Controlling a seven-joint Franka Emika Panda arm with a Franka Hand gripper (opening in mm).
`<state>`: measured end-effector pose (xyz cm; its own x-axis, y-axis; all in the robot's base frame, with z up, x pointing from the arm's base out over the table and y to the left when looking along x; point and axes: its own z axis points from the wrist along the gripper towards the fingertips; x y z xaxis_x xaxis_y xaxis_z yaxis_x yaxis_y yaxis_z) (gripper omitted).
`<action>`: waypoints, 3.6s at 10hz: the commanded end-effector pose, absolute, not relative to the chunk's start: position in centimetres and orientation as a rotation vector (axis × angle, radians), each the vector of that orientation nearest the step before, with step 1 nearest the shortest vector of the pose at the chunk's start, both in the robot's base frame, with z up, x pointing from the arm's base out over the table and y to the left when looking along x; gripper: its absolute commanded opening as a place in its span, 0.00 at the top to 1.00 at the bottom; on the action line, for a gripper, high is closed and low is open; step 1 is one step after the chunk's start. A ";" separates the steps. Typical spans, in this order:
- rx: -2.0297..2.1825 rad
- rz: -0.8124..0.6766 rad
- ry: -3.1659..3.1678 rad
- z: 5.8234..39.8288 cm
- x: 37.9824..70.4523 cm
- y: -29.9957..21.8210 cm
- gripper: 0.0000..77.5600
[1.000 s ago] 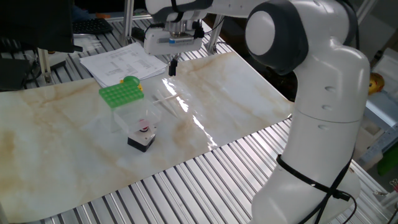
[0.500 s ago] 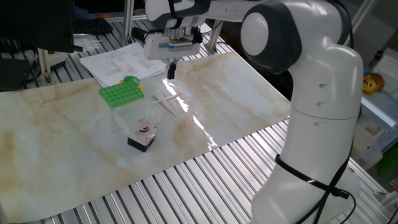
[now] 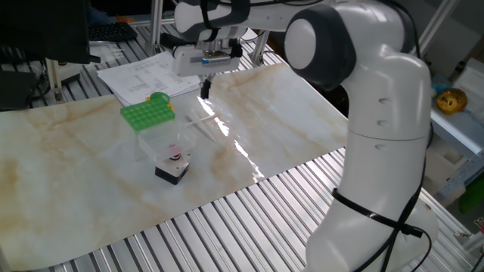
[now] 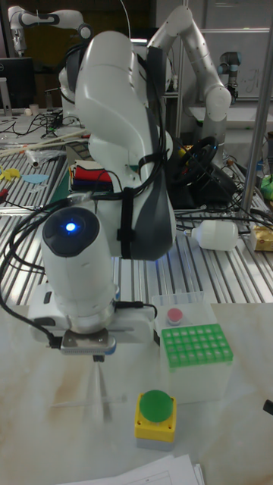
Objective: Insert a large pipette tip into the holder for large pipette tips
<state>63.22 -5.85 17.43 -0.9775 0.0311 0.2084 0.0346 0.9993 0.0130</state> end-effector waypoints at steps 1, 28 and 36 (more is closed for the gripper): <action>-0.045 -0.030 -2.937 16.7 64.6 -6.1 1.00; -0.008 -0.017 -2.787 14.0 66.7 -6.1 1.00; 0.021 -0.022 -2.799 10.8 68.0 -6.1 1.00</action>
<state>67.65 -6.01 11.41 -0.9405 -0.0131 0.3394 -0.0084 0.9998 0.0154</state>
